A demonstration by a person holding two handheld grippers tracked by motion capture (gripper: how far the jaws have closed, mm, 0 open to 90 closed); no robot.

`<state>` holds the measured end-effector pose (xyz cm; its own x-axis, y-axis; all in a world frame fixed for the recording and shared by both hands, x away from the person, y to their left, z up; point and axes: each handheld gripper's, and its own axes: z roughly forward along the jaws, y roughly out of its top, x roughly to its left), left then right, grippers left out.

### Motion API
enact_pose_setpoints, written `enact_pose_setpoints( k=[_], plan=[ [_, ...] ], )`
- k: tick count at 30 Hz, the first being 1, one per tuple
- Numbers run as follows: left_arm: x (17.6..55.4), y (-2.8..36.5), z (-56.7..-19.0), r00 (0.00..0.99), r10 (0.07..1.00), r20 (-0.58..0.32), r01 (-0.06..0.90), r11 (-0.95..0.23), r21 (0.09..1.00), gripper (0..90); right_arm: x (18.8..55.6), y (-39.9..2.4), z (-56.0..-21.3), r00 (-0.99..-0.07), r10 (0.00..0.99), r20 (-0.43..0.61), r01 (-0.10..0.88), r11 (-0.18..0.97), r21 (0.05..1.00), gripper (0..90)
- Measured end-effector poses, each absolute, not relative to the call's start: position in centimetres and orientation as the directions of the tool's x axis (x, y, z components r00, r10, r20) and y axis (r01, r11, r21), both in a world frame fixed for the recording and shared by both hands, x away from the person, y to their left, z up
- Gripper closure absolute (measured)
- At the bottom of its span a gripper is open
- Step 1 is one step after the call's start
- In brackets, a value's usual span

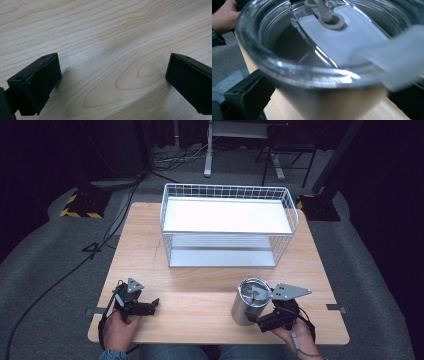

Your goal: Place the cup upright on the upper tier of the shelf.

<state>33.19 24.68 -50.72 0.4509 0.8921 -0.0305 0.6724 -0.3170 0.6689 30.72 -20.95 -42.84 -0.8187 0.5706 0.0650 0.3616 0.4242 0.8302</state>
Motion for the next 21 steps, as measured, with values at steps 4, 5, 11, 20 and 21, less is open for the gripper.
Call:
enact_pose_setpoints(
  k=[4,5,11,20,21],
  plan=[
    [33.2,24.7,-50.7,0.45,0.892,-0.031,0.672,-0.316,0.67,0.6,31.1,-20.3,-43.2,-0.821,0.57,0.047,0.342,0.425,0.838,0.0],
    [33.2,24.7,-50.7,0.45,0.892,-0.031,0.672,-0.316,0.67,0.6,31.1,-20.3,-43.2,-0.821,0.57,0.047,0.342,0.425,0.838,0.0],
    [33.1,24.7,-50.7,0.449,0.893,-0.028,0.673,-0.317,0.668,0.6,31.5,-20.0,-44.0,-0.835,0.55,0.022,0.31,0.438,0.844,1.3],
    [33.1,24.7,-50.7,0.448,0.893,-0.029,0.672,-0.316,0.669,0.6,31.7,-20.0,-44.1,-0.839,0.544,0.027,0.311,0.438,0.843,2.9],
    [33.1,24.7,-50.7,0.448,0.893,-0.029,0.672,-0.316,0.669,0.6,31.7,-20.0,-44.1,-0.839,0.544,0.027,0.311,0.438,0.843,2.9]
  ],
)
